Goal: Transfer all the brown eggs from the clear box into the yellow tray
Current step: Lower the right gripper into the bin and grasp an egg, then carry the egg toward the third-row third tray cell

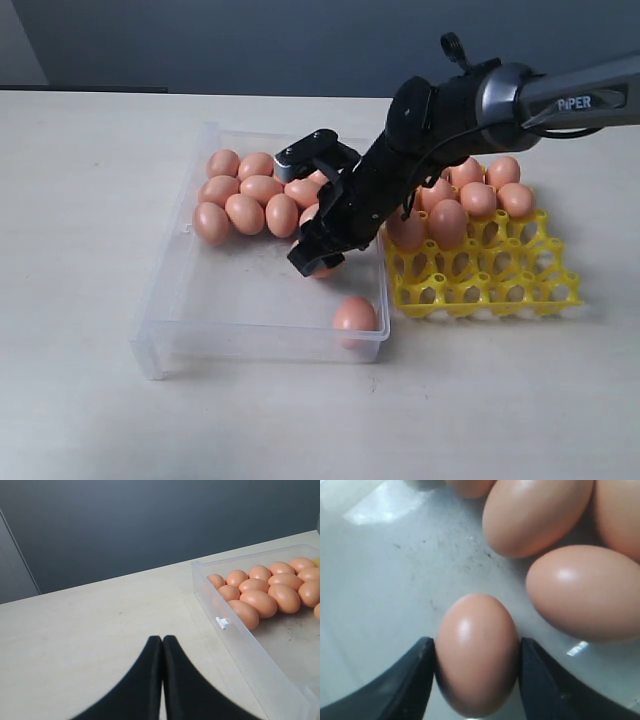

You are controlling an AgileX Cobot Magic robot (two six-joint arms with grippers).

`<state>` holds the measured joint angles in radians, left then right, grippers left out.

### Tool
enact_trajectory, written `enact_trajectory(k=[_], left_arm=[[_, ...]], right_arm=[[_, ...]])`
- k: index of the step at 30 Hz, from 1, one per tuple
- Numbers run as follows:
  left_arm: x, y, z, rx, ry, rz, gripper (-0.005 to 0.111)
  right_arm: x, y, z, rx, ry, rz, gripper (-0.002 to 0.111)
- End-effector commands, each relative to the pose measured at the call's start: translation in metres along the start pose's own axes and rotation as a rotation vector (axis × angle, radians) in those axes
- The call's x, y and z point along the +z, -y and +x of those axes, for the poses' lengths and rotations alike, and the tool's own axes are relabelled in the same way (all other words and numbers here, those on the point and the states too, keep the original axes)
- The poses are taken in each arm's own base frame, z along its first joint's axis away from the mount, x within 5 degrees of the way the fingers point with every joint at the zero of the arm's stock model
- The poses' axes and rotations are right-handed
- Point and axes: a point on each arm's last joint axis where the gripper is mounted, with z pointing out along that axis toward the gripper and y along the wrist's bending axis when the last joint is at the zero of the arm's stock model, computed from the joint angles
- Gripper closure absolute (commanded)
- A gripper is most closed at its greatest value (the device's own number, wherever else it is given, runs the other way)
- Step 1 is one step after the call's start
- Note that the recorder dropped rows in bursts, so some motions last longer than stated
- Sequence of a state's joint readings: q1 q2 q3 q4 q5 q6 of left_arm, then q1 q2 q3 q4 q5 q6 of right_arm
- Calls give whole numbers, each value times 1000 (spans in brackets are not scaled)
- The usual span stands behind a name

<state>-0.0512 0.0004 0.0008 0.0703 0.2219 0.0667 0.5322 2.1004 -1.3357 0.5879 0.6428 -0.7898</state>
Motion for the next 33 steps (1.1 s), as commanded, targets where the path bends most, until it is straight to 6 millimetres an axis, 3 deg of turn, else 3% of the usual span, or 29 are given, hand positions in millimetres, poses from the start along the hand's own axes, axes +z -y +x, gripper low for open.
enact_trajectory(k=[1,4,6,8,9,12,14,18,26,28,33], left_arm=[[0,0,-2,-3,16,-1,106],[0,0,-2,-3,16,-1,106],[0,0,-2,-3,16,-1,106],[0,0,-2,-3,16,-1,106],[0,0,-2,-3,16,-1,106],[0,0,-2,-3,16,-1,106],[0,0,-2,-3,16,-1,106],[0,0,-2,-3,16,-1,106],[0,0,-2,-3,16,-1,106],[0,0,-2,-3,16,-1,106],[0,0,-2,-3,16,-1,106]], right_arm=[[-6,-4,-10,61,61,-21,108],[-38,-11,-27,113,210,-1,108],[-72,-6,-23,197,364,98,108],[-100,1,-6,285,478,214,108],[-115,9,18,363,530,306,108],[-131,24,75,482,550,480,108],[-134,28,95,511,560,572,108],[-126,27,112,529,523,607,108],[-112,34,120,576,489,633,106],[-109,34,121,578,476,624,100],[-101,36,123,583,446,617,72]])
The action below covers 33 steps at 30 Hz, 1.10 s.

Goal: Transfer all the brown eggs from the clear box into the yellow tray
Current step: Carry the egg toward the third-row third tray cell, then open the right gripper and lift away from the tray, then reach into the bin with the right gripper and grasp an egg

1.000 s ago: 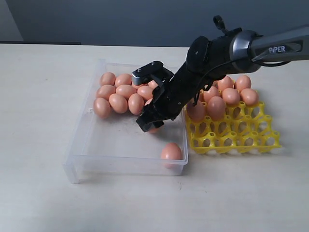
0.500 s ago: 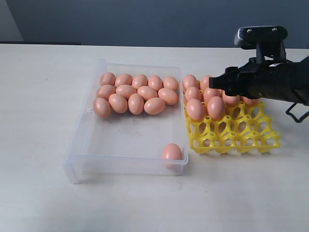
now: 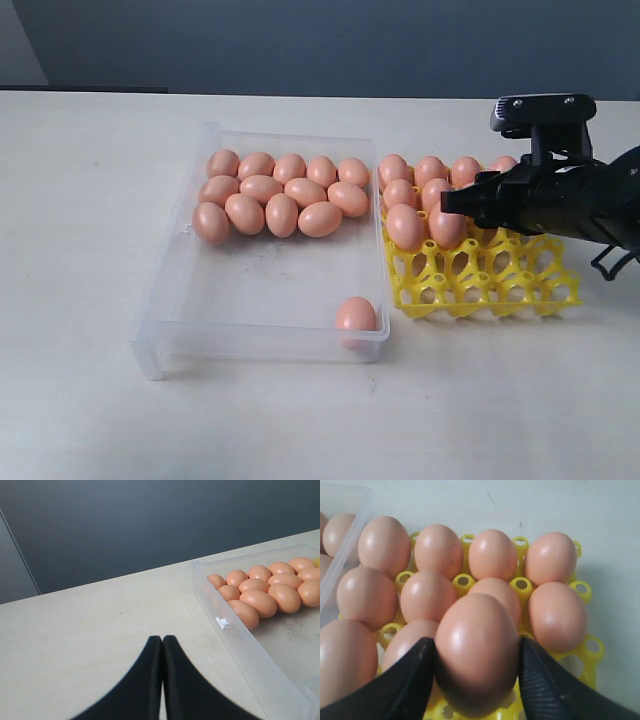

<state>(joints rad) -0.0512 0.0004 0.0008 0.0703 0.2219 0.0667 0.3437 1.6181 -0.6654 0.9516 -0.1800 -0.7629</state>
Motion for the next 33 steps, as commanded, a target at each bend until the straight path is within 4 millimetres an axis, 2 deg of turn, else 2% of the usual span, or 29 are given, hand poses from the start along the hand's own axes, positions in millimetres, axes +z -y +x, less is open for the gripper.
enact_trajectory(k=[1,6,12,15,19,24,27,29,33], left_arm=[[0,0,-2,-3,16,-1,106],[0,0,-2,-3,16,-1,106],[0,0,-2,-3,16,-1,106],[0,0,-2,-3,16,-1,106],[0,0,-2,-3,16,-1,106],[0,0,-2,-3,16,-1,106],[0,0,-2,-3,16,-1,106],[0,0,-2,-3,16,-1,106],[0,0,-2,-3,16,-1,106]], right_arm=[[5,2,4,4,-20,9,66],[5,3,3,-6,-3,25,46],[5,4,0,-5,13,33,45],[1,-3,-8,2,4,-27,45],[-9,-25,-32,-28,-51,-227,45],[-8,-64,-64,-192,-40,-383,45],[3,-92,-77,-204,-37,-447,45],[15,-108,-81,-134,-79,-486,45],[46,-123,-76,32,-196,-500,45]])
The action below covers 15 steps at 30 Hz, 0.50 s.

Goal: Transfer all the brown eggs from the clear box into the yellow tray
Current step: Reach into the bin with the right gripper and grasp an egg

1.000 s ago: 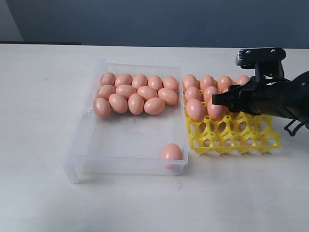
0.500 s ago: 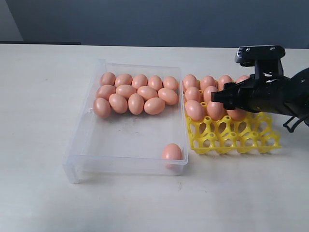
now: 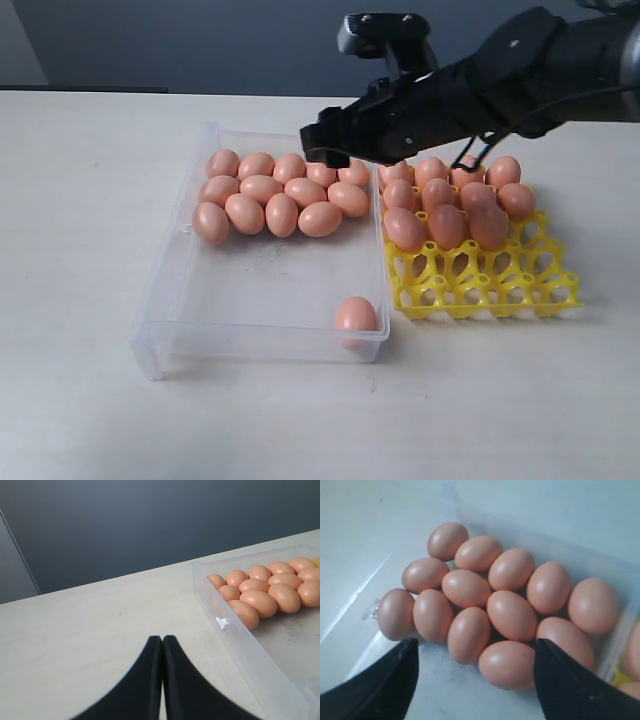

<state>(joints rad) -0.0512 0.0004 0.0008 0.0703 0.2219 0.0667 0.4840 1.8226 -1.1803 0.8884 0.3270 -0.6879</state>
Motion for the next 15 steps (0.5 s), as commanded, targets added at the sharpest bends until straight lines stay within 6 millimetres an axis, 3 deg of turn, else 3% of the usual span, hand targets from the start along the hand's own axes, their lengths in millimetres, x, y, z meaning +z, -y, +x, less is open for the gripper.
enact_trajectory(k=[1,6,15], left_arm=[[0,0,-2,-3,16,-1,106],[0,0,-2,-3,16,-1,106],[0,0,-2,-3,16,-1,106]], right_arm=[[38,5,3,192,-73,-16,45],[61,13,16,258,-124,-4,45],[79,20,32,346,-171,12,45]])
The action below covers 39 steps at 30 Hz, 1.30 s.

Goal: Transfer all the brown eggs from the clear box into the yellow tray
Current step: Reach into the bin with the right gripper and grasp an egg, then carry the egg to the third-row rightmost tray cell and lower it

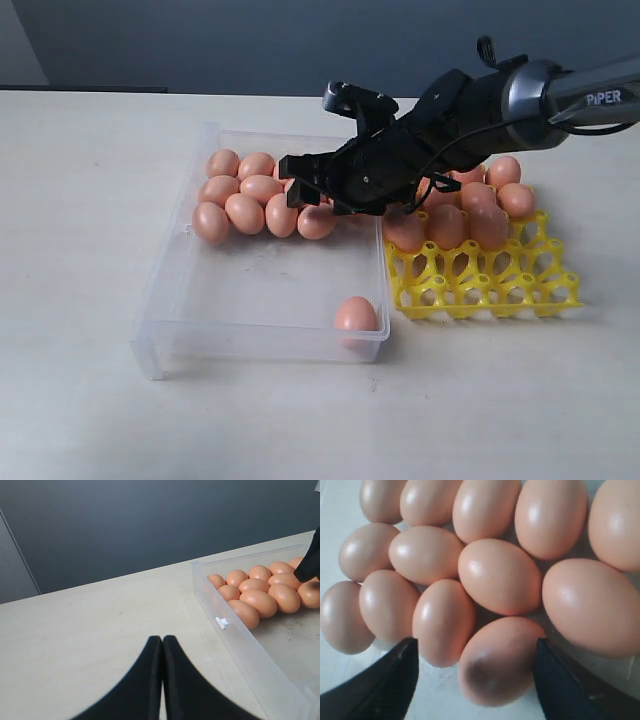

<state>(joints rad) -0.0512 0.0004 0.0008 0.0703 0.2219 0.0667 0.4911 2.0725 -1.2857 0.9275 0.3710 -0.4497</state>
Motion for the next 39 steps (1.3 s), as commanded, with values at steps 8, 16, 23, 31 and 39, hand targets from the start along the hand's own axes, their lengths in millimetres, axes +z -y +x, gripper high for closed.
enact_trajectory(k=[8,16,23,31,39], left_arm=[[0,0,-2,-3,16,-1,106],[0,0,-2,-3,16,-1,106],[0,0,-2,-3,16,-1,106],[0,0,-2,-3,16,-1,106],[0,0,-2,-3,16,-1,106]], right_arm=[[16,8,11,47,-79,1,45],[25,13,23,19,-165,5,45],[26,13,22,29,-163,0,79],[-3,-9,-6,-69,-28,-45,108],[-98,-27,-24,-199,315,38,108]])
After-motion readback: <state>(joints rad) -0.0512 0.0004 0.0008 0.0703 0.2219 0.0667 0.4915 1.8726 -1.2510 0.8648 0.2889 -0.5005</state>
